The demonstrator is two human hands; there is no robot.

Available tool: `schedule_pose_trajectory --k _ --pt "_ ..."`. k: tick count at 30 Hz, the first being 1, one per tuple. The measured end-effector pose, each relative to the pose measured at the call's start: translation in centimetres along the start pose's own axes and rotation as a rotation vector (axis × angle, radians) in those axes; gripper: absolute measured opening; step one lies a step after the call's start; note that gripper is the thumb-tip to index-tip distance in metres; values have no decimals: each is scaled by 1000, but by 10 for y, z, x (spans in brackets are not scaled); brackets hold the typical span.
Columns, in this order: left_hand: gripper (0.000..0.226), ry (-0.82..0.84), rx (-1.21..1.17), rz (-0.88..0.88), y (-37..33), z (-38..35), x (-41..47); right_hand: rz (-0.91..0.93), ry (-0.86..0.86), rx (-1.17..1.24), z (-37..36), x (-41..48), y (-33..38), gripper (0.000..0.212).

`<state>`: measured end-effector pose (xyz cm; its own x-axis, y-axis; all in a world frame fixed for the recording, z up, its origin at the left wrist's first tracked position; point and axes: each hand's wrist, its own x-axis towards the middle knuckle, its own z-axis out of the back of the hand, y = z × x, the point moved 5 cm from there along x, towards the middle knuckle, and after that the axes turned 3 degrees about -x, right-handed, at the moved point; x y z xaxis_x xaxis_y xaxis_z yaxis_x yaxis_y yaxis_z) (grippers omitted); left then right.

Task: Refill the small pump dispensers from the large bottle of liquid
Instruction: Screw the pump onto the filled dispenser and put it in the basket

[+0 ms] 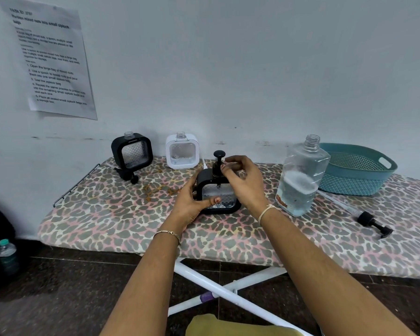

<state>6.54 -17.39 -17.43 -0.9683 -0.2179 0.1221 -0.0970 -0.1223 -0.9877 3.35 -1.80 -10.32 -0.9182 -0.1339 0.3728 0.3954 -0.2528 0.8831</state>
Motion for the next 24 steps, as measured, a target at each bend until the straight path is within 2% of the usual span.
schedule_pose_trajectory --k 2,3,7,13,14,17,19,20,24 --pt "96 7 -5 1 1 0 0 16 -69 -30 4 -1 1 22" --pt "97 9 -5 2 1 0 0 25 -47 -32 3 0 2 25" --pt "100 16 -13 8 2 0 0 -26 187 97 -15 2 1 44" --pt "93 7 -5 1 3 0 1 -61 -36 85 -3 6 0 30" --pt "93 7 -9 -2 2 0 1 -60 -8 73 -2 7 1 31" --pt "94 8 -13 -4 2 0 2 -50 241 77 -13 7 2 39" --pt "93 13 -7 -5 3 0 2 -70 310 103 -16 5 0 40" --pt "93 15 -5 -6 3 0 3 -74 276 103 -15 5 -1 38" --pt "95 4 5 -12 2 0 2 -104 -37 59 2 3 -1 24"
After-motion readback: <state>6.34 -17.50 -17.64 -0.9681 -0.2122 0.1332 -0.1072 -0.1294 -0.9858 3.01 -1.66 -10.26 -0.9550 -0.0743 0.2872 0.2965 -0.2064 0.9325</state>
